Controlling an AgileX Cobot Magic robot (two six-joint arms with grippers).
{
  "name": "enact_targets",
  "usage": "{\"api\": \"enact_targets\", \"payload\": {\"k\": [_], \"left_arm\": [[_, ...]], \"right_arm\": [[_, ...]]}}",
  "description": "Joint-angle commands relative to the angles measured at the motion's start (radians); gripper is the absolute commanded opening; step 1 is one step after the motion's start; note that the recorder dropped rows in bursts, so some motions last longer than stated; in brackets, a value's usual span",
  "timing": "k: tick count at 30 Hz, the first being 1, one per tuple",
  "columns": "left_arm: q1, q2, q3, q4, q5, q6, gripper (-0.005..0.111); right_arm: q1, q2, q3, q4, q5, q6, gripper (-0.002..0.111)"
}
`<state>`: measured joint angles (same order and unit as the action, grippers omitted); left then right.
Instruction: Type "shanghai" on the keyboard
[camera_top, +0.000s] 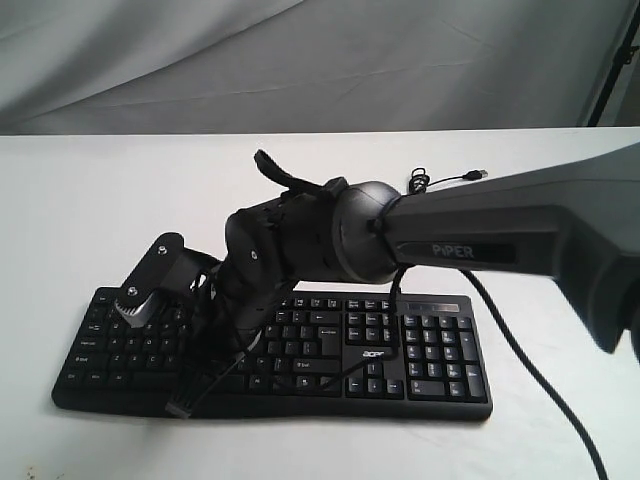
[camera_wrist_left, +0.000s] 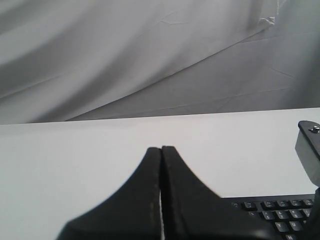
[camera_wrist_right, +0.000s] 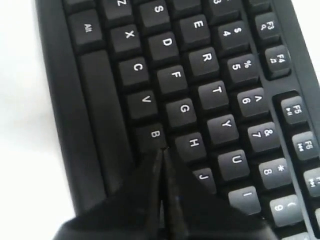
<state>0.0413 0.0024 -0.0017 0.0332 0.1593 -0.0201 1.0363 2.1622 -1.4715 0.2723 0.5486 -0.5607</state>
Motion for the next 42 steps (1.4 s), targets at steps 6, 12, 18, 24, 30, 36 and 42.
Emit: {"api": "enact_targets", "payload": {"k": [6,12,18,24,30,36,42], "left_arm": [[-0.006,-0.002,0.002,-0.007,-0.005,-0.003,0.000],[-0.006,-0.002,0.002,-0.007,-0.005,-0.003,0.000],[-0.006,-0.002,0.002,-0.007,-0.005,-0.003,0.000],[-0.006,-0.002,0.002,-0.007,-0.005,-0.003,0.000],[-0.006,-0.002,0.002,-0.007,-0.005,-0.003,0.000],[-0.006,-0.002,0.002,-0.007,-0.005,-0.003,0.000],[-0.006,-0.002,0.002,-0.007,-0.005,-0.003,0.000]], "right_arm": [[-0.010,-0.002,0.003,0.000,-0.025,-0.014,0.000],[-0.012,0.021,0.003,0.002,-0.025,-0.014,0.000],[-0.012,0.016,0.003,0.004,-0.022,-0.014,0.000],[-0.012,-0.055,0.003,-0.023,-0.036,-0.014,0.000],[-0.012,-0.017,-0.071,-0.024,-0.028,-0.014,0.000],[-0.012,0.082,-0.200,-0.019,0.076,-0.014,0.000],[-0.012,0.097,-0.202,-0.019,0.072,-0.014,0.000]]}}
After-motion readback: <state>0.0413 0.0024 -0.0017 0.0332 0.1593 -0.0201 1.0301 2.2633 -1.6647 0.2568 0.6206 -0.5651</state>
